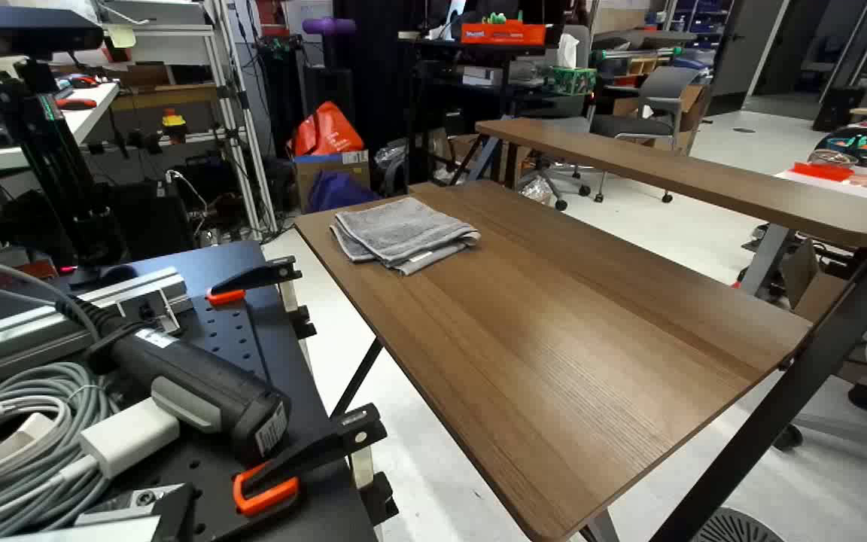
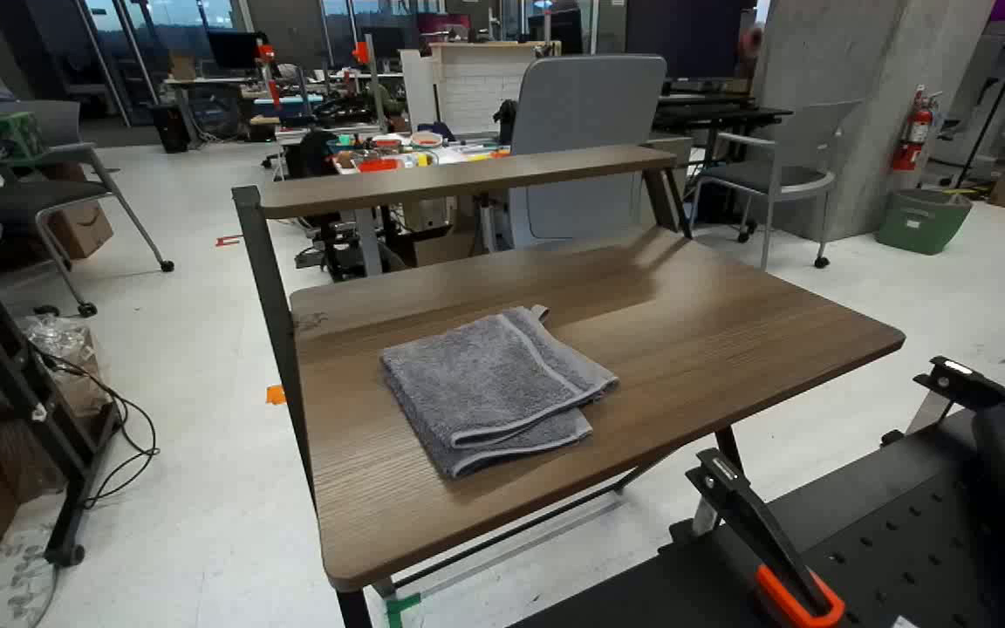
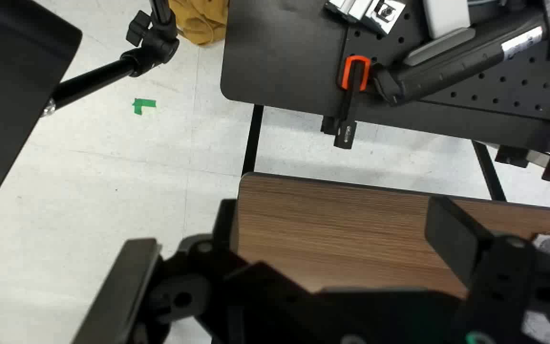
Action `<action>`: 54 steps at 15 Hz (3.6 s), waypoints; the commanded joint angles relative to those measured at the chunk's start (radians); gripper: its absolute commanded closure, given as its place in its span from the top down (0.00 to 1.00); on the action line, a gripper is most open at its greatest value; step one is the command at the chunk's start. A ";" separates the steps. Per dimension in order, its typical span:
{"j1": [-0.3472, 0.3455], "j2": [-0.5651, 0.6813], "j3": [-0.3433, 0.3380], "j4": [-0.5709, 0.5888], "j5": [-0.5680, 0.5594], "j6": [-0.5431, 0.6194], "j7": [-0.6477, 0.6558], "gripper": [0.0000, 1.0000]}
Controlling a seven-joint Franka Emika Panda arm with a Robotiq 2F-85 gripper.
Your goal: Move the towel to the right
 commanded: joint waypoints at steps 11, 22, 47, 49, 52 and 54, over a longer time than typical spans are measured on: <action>0.006 0.010 0.048 -0.022 -0.015 0.021 0.018 1.00; 0.207 0.091 0.262 -0.155 0.010 0.241 0.070 1.00; 0.407 0.918 0.440 0.329 -0.143 0.588 0.446 1.00; 0.432 0.974 0.418 0.387 -0.149 0.590 0.478 1.00; 0.469 1.058 0.382 0.475 -0.145 0.587 0.515 1.00; 0.489 1.109 0.363 0.528 -0.139 0.578 0.532 1.00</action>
